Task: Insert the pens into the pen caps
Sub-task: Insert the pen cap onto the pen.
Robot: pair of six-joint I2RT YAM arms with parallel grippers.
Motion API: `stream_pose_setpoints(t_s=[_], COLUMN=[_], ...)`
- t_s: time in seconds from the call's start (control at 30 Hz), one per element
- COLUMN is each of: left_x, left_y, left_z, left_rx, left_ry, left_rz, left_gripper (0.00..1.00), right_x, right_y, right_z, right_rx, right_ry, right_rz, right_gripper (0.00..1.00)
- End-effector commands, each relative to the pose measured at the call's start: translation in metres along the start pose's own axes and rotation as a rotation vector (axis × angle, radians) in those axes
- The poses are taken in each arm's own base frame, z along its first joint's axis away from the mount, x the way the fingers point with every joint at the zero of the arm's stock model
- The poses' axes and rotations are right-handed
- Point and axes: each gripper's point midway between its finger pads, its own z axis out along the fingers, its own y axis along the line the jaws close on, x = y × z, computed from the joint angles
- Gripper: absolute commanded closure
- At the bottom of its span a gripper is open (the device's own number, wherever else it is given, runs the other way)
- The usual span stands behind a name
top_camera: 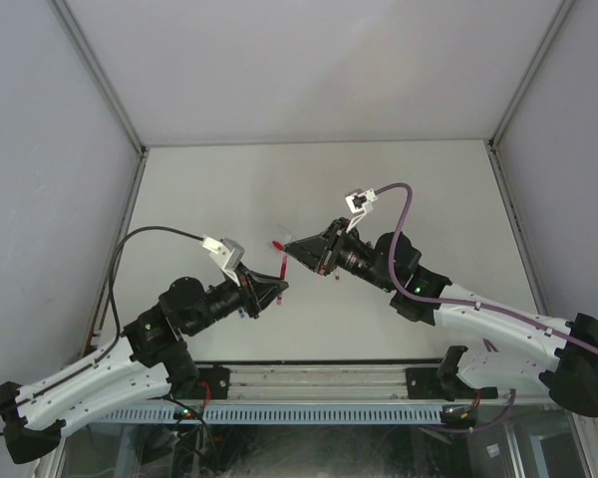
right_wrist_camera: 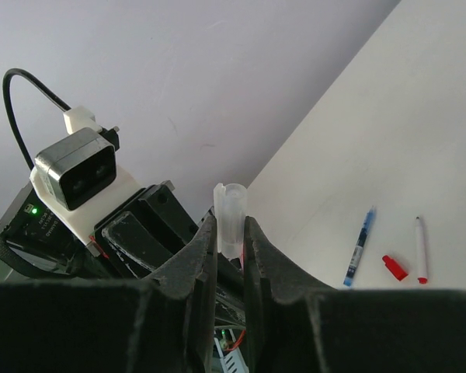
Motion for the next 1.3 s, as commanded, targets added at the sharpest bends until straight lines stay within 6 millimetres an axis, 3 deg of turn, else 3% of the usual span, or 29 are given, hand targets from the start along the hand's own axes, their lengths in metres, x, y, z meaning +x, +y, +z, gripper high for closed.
stream_pose_setpoints(t_s=[0.0, 1.27], left_x=[-0.008, -0.004], left_y=[-0.008, -0.010], left_z=[0.000, -0.003], left_rx=[0.039, 0.048], left_ry=[-0.038, -0.014], left_rz=[0.027, 0.039], left_gripper=[1.00, 1.00], right_x=[-0.022, -0.032], right_y=[0.027, 0.022], right_z=[0.001, -0.002], right_rx=[-0.078, -0.033], right_ry=[-0.057, -0.108], right_rz=[-0.028, -0.034], right_gripper=[1.00, 1.00])
